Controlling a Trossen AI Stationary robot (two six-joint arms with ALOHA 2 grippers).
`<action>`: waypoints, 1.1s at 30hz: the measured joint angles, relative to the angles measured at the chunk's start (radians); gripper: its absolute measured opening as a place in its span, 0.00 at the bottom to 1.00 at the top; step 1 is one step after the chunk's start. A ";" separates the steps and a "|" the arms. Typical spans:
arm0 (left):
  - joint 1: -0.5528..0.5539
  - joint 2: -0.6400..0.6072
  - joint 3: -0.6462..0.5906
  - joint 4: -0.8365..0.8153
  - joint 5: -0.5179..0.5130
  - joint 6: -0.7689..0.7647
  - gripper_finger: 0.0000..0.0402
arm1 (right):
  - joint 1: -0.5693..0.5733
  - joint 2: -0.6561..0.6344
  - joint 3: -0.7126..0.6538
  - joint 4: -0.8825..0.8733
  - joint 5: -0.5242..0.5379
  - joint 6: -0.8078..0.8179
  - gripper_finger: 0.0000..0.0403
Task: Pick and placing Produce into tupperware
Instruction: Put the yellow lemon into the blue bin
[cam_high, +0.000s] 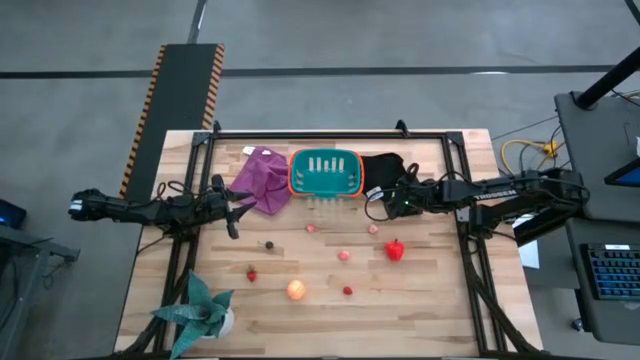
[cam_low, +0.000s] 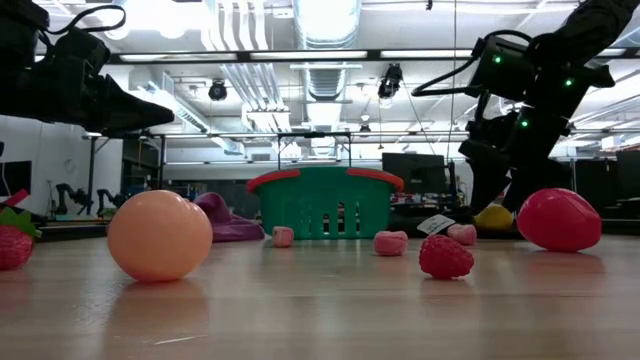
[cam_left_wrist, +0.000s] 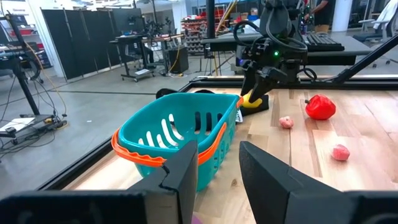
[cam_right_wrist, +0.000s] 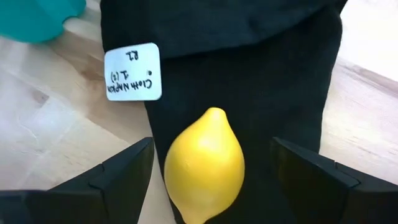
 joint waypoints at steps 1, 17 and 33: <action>0.000 0.000 0.000 0.000 -0.001 0.000 0.26 | 0.000 0.000 0.000 0.001 0.000 0.000 0.77; 0.000 0.006 0.000 0.000 -0.005 0.000 0.26 | 0.000 0.106 0.000 0.037 -0.033 -0.002 0.76; 0.000 0.011 0.000 0.000 -0.008 0.000 0.26 | 0.000 0.125 0.049 0.069 -0.055 -0.039 0.71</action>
